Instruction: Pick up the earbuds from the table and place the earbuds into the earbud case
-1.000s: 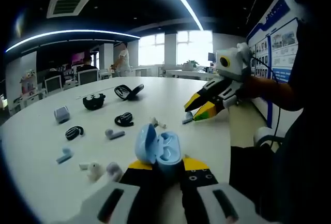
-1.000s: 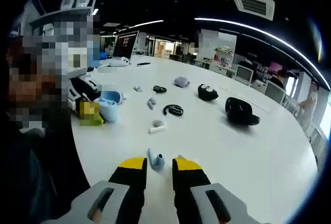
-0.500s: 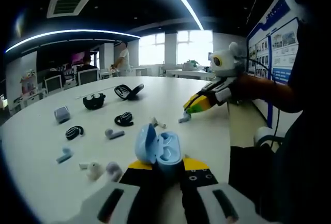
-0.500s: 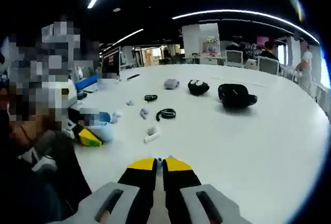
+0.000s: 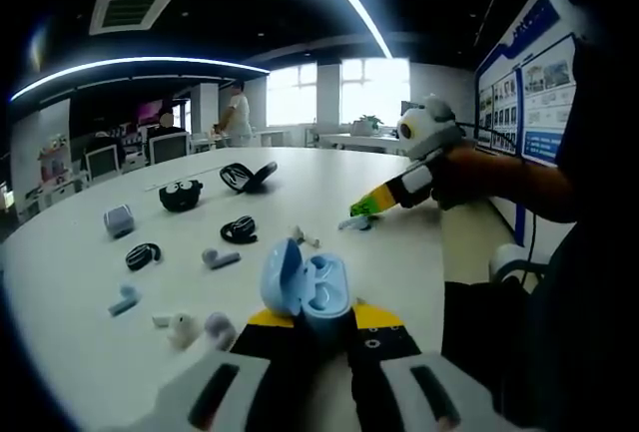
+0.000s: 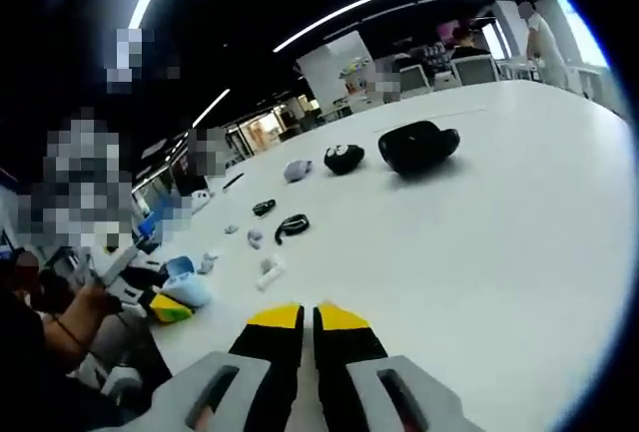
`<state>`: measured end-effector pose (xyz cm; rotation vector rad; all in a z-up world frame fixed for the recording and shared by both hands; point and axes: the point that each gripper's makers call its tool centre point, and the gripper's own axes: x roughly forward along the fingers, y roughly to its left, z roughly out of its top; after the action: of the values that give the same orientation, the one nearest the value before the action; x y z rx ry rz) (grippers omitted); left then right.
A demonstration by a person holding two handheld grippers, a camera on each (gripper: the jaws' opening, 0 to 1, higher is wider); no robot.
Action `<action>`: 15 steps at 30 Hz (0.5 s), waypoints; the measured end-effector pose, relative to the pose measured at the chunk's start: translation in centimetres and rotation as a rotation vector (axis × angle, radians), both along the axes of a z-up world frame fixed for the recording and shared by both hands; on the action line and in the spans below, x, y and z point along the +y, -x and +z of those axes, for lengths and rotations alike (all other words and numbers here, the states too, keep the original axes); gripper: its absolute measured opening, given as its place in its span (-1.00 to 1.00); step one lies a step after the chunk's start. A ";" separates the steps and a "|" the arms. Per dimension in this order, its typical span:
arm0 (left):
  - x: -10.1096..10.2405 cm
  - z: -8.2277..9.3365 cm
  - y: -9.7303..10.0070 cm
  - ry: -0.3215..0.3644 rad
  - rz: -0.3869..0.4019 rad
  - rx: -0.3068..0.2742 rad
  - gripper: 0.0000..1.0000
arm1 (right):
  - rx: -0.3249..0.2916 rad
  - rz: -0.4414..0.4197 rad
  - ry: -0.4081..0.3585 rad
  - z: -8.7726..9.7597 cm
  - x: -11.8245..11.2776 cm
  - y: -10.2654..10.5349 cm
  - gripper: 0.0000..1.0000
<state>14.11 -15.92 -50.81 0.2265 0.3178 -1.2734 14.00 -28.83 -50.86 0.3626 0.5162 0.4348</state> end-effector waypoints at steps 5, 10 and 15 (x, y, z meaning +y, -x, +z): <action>0.0 0.0 0.0 -0.002 0.000 -0.002 -0.62 | -0.025 -0.011 0.013 0.8 -0.9 0.4 -0.90; 0.1 0.0 0.0 0.002 0.003 -0.001 -0.62 | -0.045 -0.011 0.043 1.5 -0.4 1.7 -0.71; 0.1 0.0 0.0 0.004 0.004 -0.002 -0.62 | -0.067 0.020 0.138 0.8 1.0 2.5 -0.68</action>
<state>14.08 -15.82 -50.80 0.2237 0.3133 -1.2693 11.53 -27.83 -50.06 0.2092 0.4824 0.4271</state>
